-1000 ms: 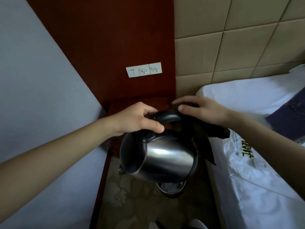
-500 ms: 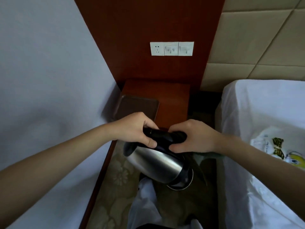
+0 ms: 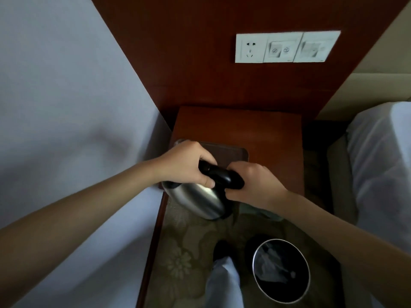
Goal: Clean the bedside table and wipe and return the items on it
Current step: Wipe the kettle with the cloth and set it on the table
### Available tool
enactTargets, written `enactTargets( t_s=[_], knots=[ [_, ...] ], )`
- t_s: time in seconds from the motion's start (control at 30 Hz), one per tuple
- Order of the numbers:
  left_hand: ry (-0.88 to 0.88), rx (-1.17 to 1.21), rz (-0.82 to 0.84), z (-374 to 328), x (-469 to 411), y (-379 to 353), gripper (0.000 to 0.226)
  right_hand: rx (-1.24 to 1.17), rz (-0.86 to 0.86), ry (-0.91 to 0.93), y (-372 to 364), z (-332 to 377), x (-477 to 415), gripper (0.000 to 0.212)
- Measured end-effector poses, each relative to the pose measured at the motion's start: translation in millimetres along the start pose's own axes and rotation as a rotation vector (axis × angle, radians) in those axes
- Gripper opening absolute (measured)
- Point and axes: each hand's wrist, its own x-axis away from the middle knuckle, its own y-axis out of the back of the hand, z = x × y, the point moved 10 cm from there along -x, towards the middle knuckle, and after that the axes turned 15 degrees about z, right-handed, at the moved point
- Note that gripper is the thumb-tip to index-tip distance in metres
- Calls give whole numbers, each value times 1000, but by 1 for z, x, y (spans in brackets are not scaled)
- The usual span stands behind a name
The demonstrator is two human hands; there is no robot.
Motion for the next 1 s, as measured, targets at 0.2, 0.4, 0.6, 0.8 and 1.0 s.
enactTargets(
  t_s=[0.2,0.4,0.6,0.8,1.0],
  knots=[
    [-133,41,-326,46,-35,62,32,-332,-217,-51,16,-58,-50,20],
    [23,65,-705,136,-56,94,35,-563,-496,-219,36,-149,-46,15],
    [159,-160,-182,227,-155,-13,33,-491,-765,-210,52,-194,-33,16],
    [4,-181,-217,243,-218,-28,40,-549,-872,-162,49,-219,-34,22],
    [-60,-160,-312,262,-239,-3,31,-596,-991,-108,56,-237,-32,15]
  ],
)
